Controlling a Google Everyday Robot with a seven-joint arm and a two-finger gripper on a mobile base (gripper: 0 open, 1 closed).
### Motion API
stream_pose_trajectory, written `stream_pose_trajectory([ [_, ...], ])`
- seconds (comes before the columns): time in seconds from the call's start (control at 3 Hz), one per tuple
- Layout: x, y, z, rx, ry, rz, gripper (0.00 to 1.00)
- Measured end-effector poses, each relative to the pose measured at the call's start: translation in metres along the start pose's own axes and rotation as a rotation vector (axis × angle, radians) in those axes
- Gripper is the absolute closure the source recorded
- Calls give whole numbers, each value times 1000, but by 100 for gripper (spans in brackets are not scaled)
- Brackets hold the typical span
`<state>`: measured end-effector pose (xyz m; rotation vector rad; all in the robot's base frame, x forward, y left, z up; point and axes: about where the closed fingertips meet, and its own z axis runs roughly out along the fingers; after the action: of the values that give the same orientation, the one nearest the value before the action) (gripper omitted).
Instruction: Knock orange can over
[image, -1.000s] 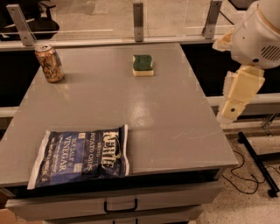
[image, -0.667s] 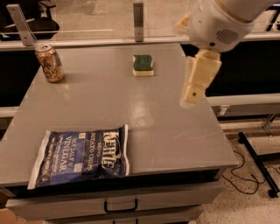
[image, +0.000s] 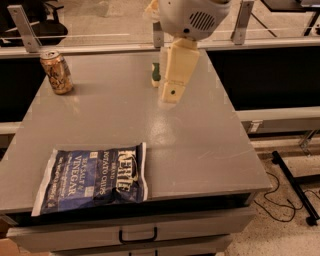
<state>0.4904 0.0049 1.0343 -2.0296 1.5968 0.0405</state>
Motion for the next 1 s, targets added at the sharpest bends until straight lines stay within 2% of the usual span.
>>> stream_pose_trajectory([
  [0.33,-15,-17,18,23,-70,3,0],
  [1.0,-96,-91,120,38,-360,16,0],
])
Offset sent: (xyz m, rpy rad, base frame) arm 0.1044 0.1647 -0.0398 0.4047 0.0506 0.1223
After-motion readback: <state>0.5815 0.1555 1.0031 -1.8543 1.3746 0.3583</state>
